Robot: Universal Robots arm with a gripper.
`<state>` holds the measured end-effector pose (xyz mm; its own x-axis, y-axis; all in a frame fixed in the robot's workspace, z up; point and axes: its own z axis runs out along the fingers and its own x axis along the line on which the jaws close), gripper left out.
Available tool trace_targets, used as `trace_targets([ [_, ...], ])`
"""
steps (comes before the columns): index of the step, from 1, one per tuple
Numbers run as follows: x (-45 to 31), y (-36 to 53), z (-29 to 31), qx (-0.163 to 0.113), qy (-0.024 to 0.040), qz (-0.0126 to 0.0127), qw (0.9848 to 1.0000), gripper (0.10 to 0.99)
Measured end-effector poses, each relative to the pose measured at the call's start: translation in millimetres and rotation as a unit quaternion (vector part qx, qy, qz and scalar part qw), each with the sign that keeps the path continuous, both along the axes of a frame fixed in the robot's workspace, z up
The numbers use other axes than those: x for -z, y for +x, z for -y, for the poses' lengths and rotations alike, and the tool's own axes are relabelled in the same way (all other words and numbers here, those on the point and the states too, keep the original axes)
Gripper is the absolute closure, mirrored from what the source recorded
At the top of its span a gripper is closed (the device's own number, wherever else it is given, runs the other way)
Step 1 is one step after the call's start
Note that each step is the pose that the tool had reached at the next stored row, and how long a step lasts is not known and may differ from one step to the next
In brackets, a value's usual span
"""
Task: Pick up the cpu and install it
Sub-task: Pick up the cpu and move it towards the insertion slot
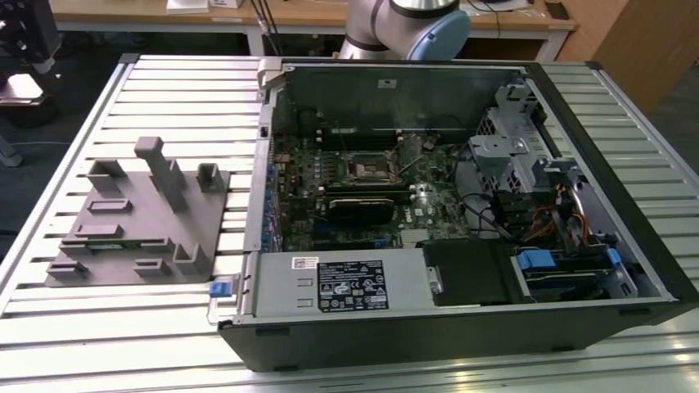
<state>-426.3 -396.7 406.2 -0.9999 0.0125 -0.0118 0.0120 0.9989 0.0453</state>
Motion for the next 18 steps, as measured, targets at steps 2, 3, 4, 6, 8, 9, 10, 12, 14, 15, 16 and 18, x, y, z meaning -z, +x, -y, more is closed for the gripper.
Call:
trace_targets([
  [2, 0.1, 1.3, 0.0, 0.0, 0.0, 0.0001, 1.0, 0.545],
  [3, 0.0, 2.0, 0.0, 0.0, 0.0, 0.0, 1.0, 0.545],
  [4, 0.0, 2.6, 0.0, 0.0, 0.0, 0.0, 1.0, 0.545],
  [6, 0.0, 3.8, 0.0, 0.0, 0.0, 0.0001, 1.0, 0.545],
  [8, 0.0, 5.1, 0.0, 0.0, 0.0, 0.0, 1.0, 0.545],
  [9, 0.0, 5.7, -0.1, 0.0, 0.0, 0.0, 1.0, 0.545],
  [10, 0.0, 6.4, -0.1, 0.0, 0.0, 0.0, 1.0, 0.545],
  [12, 0.0, 7.8, -0.1, 0.0, 0.0, 0.0, 1.0, 0.545],
  [14, 0.0, 9.1, -0.1, 0.0, 0.0, 0.0, 1.0, 0.545],
  [15, 0.0, 9.9, -0.1, 0.0, 0.0, 0.0, 1.0, 0.545],
  [16, 0.0, 10.6, -0.1, 0.0, 0.0, 0.0, 1.0, 0.545],
  [18, 0.0, 12.0, -0.1, 0.0, 0.0, 0.0, 1.0, 0.545],
])
